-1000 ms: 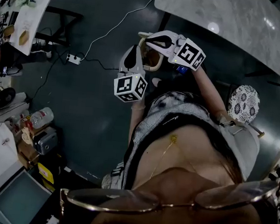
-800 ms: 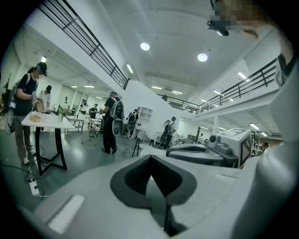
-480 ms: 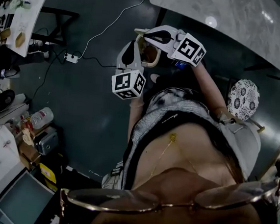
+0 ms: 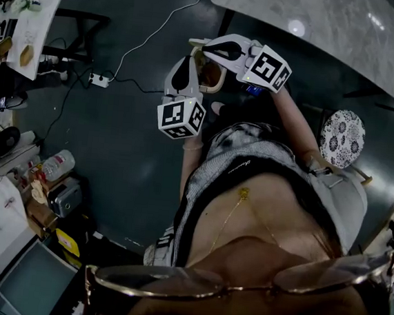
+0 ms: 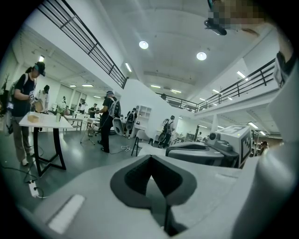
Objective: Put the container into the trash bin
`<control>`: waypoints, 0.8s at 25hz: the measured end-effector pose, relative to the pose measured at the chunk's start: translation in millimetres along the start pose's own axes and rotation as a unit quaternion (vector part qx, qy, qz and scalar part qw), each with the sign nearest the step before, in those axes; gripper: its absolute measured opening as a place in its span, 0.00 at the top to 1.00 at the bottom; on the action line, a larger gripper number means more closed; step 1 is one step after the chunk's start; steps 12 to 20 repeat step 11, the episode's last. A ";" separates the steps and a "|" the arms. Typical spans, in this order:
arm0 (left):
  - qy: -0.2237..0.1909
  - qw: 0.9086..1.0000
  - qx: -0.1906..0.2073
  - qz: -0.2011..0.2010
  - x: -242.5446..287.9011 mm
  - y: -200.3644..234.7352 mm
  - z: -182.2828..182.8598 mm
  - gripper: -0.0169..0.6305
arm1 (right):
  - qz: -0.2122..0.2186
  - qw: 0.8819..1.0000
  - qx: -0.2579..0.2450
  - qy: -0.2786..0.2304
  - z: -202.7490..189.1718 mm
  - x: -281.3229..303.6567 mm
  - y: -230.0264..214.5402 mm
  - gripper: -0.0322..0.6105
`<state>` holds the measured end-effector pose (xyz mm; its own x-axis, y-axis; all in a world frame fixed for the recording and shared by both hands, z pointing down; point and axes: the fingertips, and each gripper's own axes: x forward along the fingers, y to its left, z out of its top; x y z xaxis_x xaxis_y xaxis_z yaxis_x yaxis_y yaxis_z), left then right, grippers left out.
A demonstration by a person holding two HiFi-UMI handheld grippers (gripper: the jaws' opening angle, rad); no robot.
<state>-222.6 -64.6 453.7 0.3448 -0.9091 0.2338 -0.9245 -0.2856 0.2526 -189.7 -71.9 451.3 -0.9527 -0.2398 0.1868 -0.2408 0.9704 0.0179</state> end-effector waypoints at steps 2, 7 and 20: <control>0.001 1.000 0.000 -0.002 1.2 -0.3 -0.2 0.97 | 0.000 1.000 0.000 0.002 -0.7 0.3 -0.6 0.91; 0.001 1.000 -0.001 -0.004 4.1 1.2 0.0 0.97 | 0.002 1.000 0.000 0.005 -1.3 3.2 -1.2 0.91; 0.004 1.000 -0.002 -0.004 7.2 6.0 1.9 0.97 | 0.003 1.000 0.002 0.006 0.4 8.5 -4.8 0.91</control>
